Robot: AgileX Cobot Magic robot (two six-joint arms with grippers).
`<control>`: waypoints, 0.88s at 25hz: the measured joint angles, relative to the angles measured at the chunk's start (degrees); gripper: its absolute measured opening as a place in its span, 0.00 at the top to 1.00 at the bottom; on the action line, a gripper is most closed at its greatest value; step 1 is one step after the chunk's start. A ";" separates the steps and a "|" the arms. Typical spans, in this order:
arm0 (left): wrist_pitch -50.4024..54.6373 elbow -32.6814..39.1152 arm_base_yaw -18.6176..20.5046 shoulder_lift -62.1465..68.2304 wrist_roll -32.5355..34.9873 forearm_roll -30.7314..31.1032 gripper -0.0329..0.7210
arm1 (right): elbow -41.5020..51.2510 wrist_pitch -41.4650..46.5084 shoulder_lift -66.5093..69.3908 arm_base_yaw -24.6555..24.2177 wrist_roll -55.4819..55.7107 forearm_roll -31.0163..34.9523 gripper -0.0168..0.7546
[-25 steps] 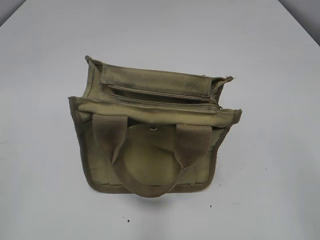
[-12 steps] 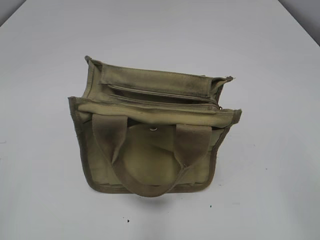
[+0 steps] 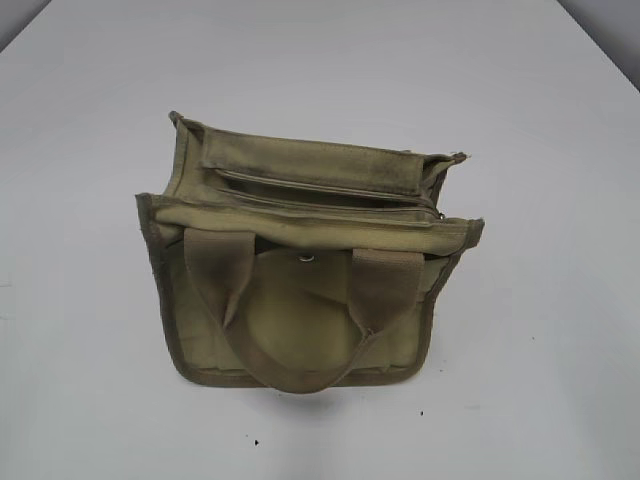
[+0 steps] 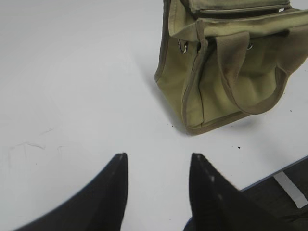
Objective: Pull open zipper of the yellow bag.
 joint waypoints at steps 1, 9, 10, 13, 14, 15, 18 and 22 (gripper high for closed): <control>-0.02 0.00 0.00 0.00 0.00 0.00 0.52 | 0.00 0.00 0.00 0.00 0.00 0.00 0.93; -0.02 0.06 8.38 0.00 0.00 0.00 0.52 | 0.00 0.00 -0.38 -11.27 0.00 0.58 0.93; -0.02 0.06 10.57 0.00 0.00 0.00 0.52 | 0.00 0.00 -0.94 -13.48 0.00 0.58 0.93; -0.07 0.06 16.80 0.00 0.00 0.00 0.52 | 0.00 0.00 -3.53 -19.24 0.00 0.58 0.93; -0.07 0.06 18.11 0.00 0.00 0.00 0.53 | 0.00 0.00 -4.48 -20.29 0.00 0.64 0.93; -0.07 0.06 18.88 0.00 0.00 0.00 0.53 | 0.00 0.00 -5.70 -20.82 -0.07 0.70 0.93; -0.07 0.06 19.34 0.00 0.00 0.00 0.54 | 0.06 0.00 -8.64 -21.13 -0.07 0.81 0.93; -0.07 0.06 19.34 0.00 0.00 0.00 0.54 | 0.06 0.00 -8.87 -21.13 -0.07 1.26 0.93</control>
